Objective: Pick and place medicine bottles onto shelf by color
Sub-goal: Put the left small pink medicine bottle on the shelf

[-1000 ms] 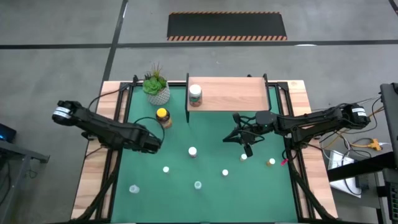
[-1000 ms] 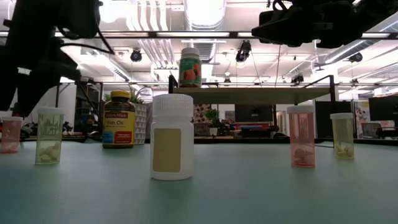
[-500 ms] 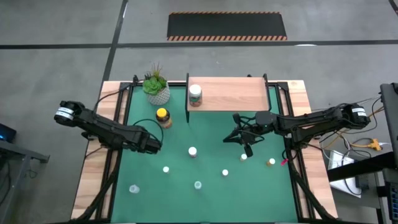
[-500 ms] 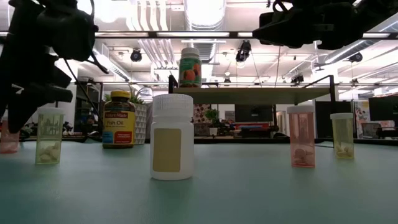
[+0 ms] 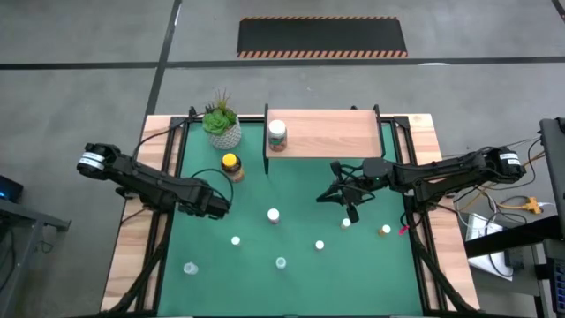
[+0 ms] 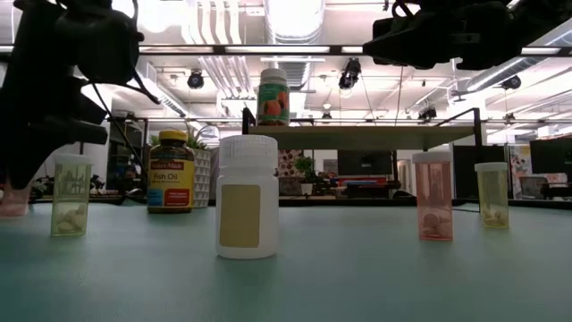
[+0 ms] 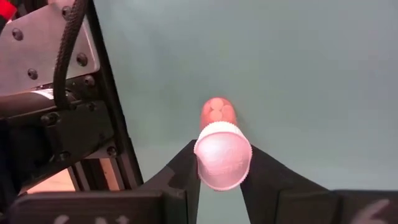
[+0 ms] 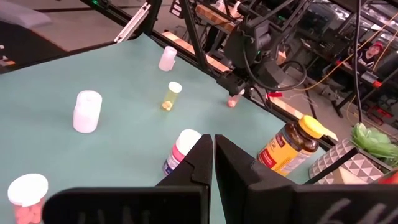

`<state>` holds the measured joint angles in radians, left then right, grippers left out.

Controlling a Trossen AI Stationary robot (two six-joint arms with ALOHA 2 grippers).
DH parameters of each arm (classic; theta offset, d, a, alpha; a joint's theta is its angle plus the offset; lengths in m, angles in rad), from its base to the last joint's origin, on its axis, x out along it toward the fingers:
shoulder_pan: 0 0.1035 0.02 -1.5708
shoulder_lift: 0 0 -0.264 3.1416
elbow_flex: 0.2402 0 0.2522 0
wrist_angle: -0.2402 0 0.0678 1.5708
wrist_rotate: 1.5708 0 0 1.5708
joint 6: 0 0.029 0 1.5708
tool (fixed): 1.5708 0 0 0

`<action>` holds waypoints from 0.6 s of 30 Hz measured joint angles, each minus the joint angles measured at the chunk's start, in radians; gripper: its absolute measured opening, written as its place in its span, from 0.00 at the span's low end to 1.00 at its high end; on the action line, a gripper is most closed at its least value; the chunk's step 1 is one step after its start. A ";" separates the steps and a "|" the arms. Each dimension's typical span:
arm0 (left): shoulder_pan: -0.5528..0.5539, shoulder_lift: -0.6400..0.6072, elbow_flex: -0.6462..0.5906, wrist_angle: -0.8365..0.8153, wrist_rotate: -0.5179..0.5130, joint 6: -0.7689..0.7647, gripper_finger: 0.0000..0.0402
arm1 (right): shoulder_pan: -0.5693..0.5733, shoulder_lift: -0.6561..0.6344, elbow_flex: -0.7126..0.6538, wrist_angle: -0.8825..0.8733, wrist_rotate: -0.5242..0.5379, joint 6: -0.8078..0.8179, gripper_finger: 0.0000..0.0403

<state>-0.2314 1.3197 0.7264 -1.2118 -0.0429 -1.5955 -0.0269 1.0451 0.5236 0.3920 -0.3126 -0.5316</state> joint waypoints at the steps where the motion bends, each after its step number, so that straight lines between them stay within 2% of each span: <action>1: 0.000 0.000 0.004 0.000 0.000 0.008 0.19 | 0.000 0.000 0.000 0.000 0.000 0.000 0.02; 7: 0.000 0.000 0.069 -0.001 0.000 0.075 0.21 | 0.000 0.000 0.000 -0.001 0.000 0.014 0.02; 14: -0.001 0.000 0.280 0.034 -0.004 0.242 0.21 | 0.000 0.000 0.000 -0.002 0.000 0.022 0.02; 18: -0.001 0.001 0.328 0.126 -0.089 0.395 0.21 | 0.000 0.000 0.000 -0.002 0.000 0.026 0.02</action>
<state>-0.2321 1.3211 1.0544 -1.0855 -0.1315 -1.2008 -0.0269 1.0451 0.5236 0.3901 -0.3126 -0.5053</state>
